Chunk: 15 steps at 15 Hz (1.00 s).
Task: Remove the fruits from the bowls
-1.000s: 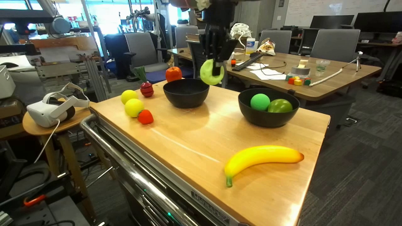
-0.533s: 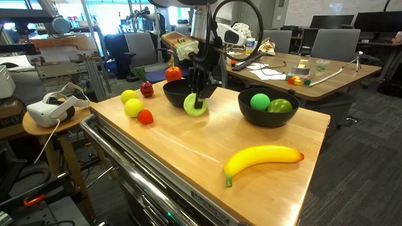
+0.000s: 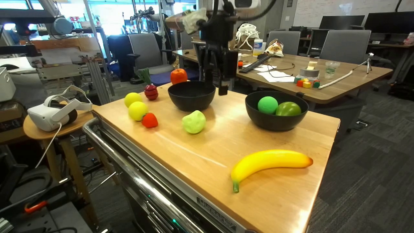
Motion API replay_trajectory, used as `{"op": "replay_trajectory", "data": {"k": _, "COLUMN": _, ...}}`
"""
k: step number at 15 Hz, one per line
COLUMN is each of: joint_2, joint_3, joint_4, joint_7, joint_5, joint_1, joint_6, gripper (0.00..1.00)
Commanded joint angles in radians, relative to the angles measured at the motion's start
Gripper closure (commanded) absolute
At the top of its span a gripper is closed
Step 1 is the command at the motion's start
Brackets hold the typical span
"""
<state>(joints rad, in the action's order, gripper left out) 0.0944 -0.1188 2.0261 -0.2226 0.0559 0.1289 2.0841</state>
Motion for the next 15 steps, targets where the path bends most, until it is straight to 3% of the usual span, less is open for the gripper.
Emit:
{"op": "replay_trajectory", "data": {"k": 1, "joint_2": -0.070, "joint_3": -0.014, "joint_4": -0.010, "joint_7": -0.067, "joint_5": 0.092, "joint_1": -0.003, "joint_6": 0.094, "gripper": 0.00}}
{"op": "replay_trajectory", "data": {"k": 9, "joint_2": 0.182, "joint_3": -0.055, "joint_4": -0.130, "joint_7": -0.176, "joint_5": -0.058, "joint_1": 0.025, "joint_6": 0.368, "gripper": 0.00}}
{"op": "replay_trajectory", "data": {"k": 15, "joint_2": 0.334, "joint_3": -0.072, "joint_4": -0.268, "joint_7": -0.208, "joint_5": -0.119, "joint_1": 0.023, "joint_6": 0.415, "gripper": 0.00}}
